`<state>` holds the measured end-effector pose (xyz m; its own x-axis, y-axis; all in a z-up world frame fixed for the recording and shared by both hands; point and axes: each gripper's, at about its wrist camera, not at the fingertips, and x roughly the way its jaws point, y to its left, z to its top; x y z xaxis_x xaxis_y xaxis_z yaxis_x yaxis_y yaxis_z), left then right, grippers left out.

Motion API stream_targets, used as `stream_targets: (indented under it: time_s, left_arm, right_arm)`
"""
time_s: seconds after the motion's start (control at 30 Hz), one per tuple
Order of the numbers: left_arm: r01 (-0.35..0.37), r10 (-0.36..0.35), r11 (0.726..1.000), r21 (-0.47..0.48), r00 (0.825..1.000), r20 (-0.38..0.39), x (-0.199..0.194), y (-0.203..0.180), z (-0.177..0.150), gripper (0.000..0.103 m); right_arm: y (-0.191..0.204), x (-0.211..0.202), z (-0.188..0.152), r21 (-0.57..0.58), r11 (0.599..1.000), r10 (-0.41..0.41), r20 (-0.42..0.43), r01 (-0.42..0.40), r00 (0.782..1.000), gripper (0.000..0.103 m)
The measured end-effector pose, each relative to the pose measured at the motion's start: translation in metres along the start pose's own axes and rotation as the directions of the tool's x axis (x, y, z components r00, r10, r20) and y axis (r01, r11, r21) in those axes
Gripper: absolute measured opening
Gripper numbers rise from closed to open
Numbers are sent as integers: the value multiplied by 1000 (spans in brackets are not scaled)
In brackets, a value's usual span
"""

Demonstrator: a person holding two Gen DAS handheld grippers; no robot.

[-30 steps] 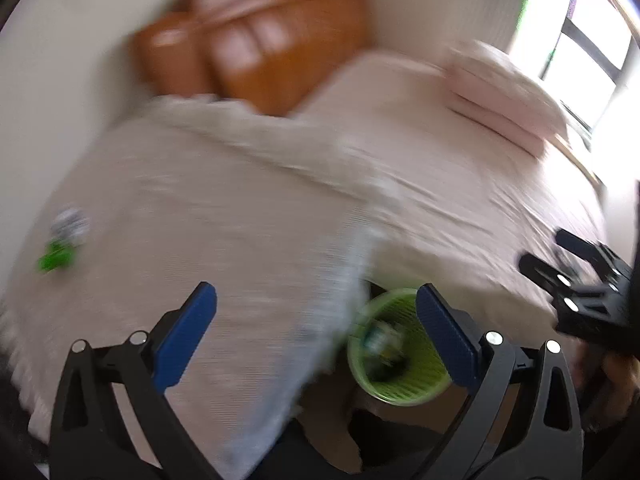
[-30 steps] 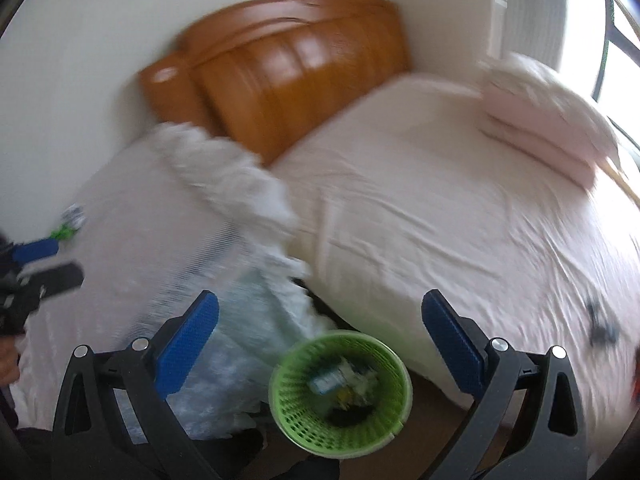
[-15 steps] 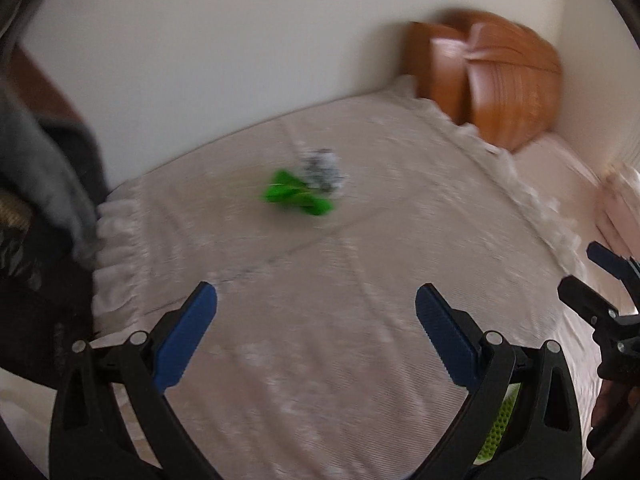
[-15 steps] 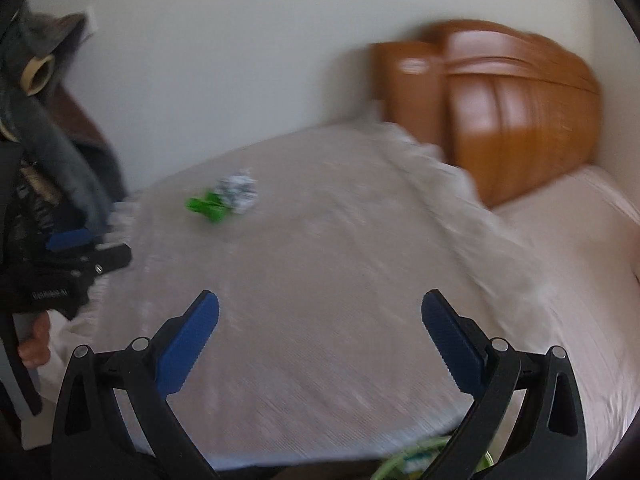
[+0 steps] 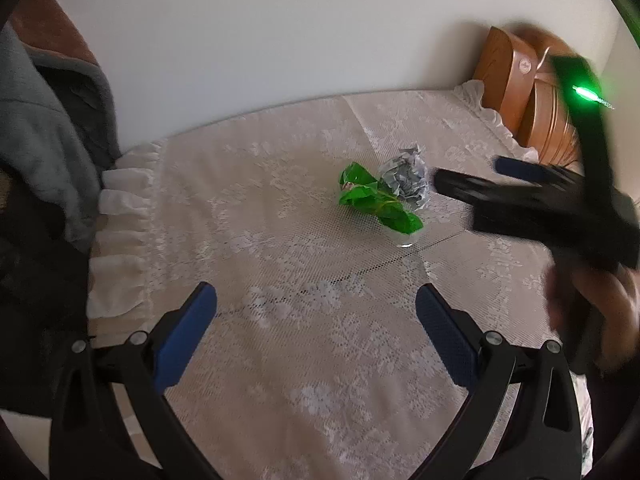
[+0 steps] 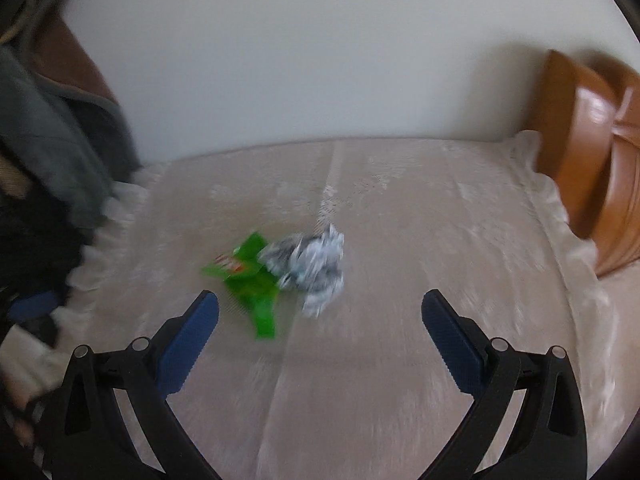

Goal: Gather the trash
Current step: 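Move back over the bed and grasp the crumpled foil with the right gripper, then grasp the green wrapper with the left gripper while the right gripper holds the foil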

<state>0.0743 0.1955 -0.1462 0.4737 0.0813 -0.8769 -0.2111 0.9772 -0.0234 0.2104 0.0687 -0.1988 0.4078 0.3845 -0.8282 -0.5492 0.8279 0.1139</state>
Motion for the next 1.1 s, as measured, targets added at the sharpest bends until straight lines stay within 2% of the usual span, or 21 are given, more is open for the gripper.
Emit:
stream_targets:
  time_s: [0.07,0.17,0.27,0.3,0.4,0.53,0.63,0.83,0.87,1.03,1.1]
  left_arm:
    - [7,-7,1000,2,1000,-11,8,1,3,95]
    - [19,-19,1000,6,1000,-23,19,0,9,95]
    - [30,-30,999,10,999,-26,26,-2,15,95]
    - [35,-35,999,10,999,-27,29,-3,18,95]
    - [38,-37,999,21,999,-29,35,-6,22,95]
    - [59,-58,998,30,997,-42,49,-14,31,95]
    - [82,-81,997,-1,995,-50,64,-19,41,95]
    - [112,-115,993,-44,990,-78,99,-35,63,95]
    - [118,-120,992,-34,990,-79,105,-39,67,95]
    - [66,-59,996,63,992,-109,129,-54,74,95]
    - [61,-52,995,74,992,-117,134,-56,74,90]
  right_arm:
    - [1,18,7,2,1000,7,-18,-7,1000,101]
    - [4,38,11,-11,1000,5,-51,-6,999,90]
    - [3,49,12,-17,1000,20,-80,-21,997,68]
    - [3,53,12,-19,1000,20,-90,-21,996,57]
    - [0,52,14,-15,1000,25,-78,-26,997,48]
    - [-16,37,17,24,999,26,-33,-25,999,48]
    - [-31,19,17,61,998,9,4,-9,1000,48]
    - [-65,-20,-1,139,990,-35,44,29,998,48]
    - [-70,-26,-5,153,988,-37,45,30,998,48]
    - [-80,-45,-27,189,981,-49,55,38,997,48]
    - [-81,-49,-35,206,978,-48,55,36,997,48]
